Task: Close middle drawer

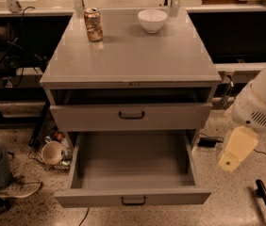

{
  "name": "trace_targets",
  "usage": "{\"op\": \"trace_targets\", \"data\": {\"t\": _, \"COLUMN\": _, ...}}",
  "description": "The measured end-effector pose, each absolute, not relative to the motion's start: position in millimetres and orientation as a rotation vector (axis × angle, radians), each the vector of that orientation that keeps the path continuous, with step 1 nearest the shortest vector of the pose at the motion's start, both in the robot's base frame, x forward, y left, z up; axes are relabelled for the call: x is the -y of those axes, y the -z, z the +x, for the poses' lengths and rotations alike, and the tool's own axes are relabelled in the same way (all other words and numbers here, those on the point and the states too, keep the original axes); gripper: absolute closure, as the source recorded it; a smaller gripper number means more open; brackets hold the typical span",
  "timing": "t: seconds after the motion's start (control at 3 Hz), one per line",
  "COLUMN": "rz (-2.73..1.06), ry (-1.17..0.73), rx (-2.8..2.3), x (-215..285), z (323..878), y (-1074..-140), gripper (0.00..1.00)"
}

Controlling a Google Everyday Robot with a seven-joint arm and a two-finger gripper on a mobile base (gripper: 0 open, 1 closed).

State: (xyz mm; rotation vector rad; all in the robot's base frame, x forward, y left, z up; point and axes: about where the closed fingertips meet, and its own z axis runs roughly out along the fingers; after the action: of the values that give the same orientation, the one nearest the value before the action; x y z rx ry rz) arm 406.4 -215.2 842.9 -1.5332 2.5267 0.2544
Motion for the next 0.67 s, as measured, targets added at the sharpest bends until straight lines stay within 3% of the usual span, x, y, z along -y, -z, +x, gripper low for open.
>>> {"op": "trace_targets", "data": {"t": 0.33, "rz": -1.47, "ry": -0.439, "rx": -2.632, "x": 199.4, "z": 379.3, "y": -773.1, "gripper": 0.0}}
{"op": "trace_targets", "data": {"t": 0.67, "rz": -1.478, "ry": -0.457, "rx": -2.651, "x": 198.6, "z": 371.1, "y": -762.4, "gripper": 0.0}}
